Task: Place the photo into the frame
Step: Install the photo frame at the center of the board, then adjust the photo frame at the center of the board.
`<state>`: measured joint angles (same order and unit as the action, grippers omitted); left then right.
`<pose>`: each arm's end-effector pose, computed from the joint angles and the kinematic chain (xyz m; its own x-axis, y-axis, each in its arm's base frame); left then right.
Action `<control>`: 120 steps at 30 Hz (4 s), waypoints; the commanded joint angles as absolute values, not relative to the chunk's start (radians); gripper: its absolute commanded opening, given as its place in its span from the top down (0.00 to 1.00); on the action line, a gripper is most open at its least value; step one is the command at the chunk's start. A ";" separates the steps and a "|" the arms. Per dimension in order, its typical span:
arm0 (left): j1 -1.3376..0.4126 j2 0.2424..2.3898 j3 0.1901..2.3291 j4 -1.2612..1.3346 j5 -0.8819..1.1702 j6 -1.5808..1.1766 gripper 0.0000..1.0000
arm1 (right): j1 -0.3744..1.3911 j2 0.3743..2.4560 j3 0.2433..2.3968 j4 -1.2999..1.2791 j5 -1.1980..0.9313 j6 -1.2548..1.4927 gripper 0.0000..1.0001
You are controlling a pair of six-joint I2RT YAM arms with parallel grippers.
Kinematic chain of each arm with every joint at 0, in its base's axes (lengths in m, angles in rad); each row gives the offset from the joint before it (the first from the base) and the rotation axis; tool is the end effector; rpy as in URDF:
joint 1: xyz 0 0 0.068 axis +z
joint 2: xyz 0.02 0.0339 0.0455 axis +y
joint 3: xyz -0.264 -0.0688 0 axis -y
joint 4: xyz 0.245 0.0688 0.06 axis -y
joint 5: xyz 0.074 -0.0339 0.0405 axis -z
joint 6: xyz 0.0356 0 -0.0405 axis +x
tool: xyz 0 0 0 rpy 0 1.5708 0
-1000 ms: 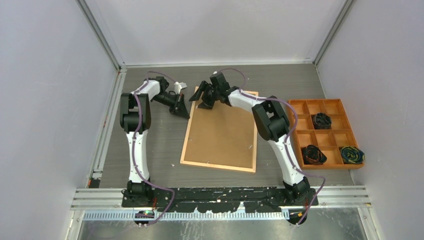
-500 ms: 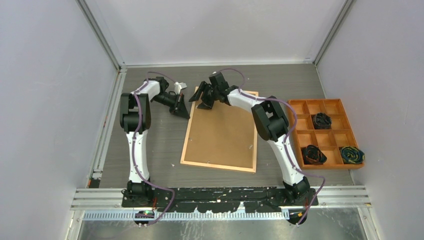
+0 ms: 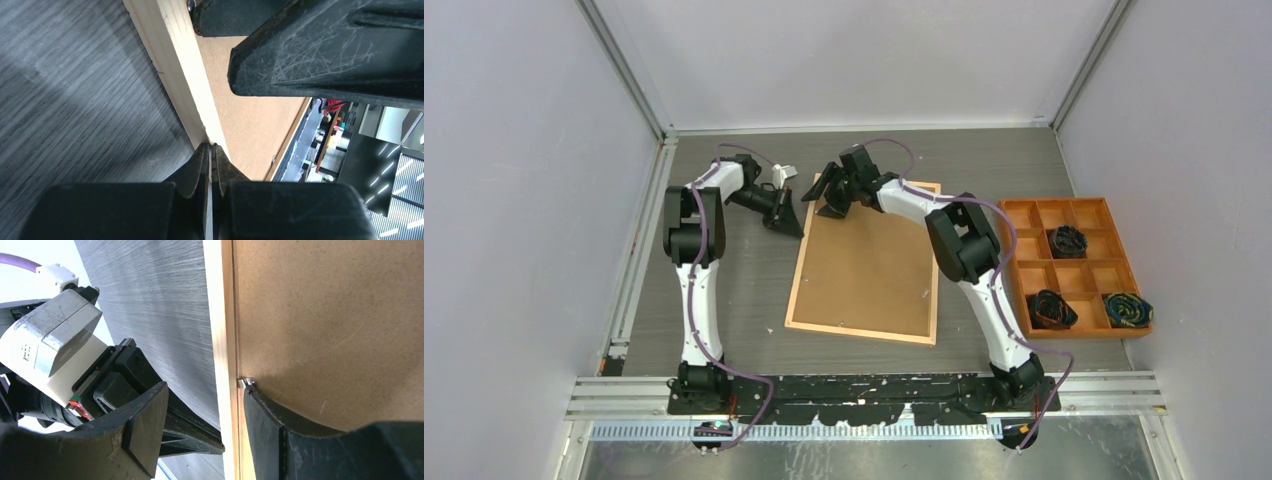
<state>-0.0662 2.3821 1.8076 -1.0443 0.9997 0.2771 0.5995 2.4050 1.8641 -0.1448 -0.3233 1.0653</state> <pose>0.4423 -0.0593 0.1194 -0.9599 0.2118 -0.1837 0.2683 0.5033 -0.8214 0.4394 0.3140 0.1479 -0.8989 0.3905 -0.1988 0.1000 0.6245 0.7746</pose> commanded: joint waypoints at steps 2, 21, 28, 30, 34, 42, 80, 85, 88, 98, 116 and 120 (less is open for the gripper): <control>-0.084 2.363 1.781 -1.049 0.946 0.321 0.97 | 0.622 2.408 1.838 -0.067 -0.237 1.107 0.38; -0.044 2.226 1.729 -1.167 0.838 0.483 0.83 | 0.346 1.857 1.336 -0.044 -0.241 1.020 0.09; -0.077 2.123 1.542 -1.097 0.766 0.512 0.80 | 0.141 1.656 1.134 -0.211 -0.016 0.906 0.01; -0.095 2.095 1.491 -1.075 0.739 0.512 0.80 | 0.104 1.649 1.095 -0.207 0.038 0.906 0.01; -0.135 2.052 1.402 -1.029 0.695 0.504 0.80 | 0.088 1.710 1.082 -0.191 0.023 0.911 0.01; -0.214 1.981 1.311 -0.984 0.643 0.523 0.80 | 0.182 1.934 1.266 -0.196 -0.070 0.974 0.01; -0.076 1.985 1.743 -1.248 0.741 0.603 0.50 | 0.284 1.631 1.315 -0.536 0.130 0.835 0.00; 0.058 2.130 1.859 -1.092 0.629 0.417 0.61 | 0.257 1.412 1.070 -0.589 0.120 0.875 0.00; 0.069 2.185 1.861 -1.101 0.694 0.396 0.65 | 0.248 1.336 0.977 -0.624 0.103 0.882 0.00; 0.069 2.240 1.743 -1.139 0.859 0.448 0.75 | 0.217 1.286 0.768 -0.445 -0.073 0.944 0.00; 0.075 2.193 1.578 -1.146 0.872 0.550 0.89 | 0.142 1.543 0.828 -0.223 -0.124 0.905 0.00; 0.072 2.149 1.513 -1.186 0.889 0.614 0.89 | 0.139 1.583 0.913 -0.257 -0.128 0.918 0.01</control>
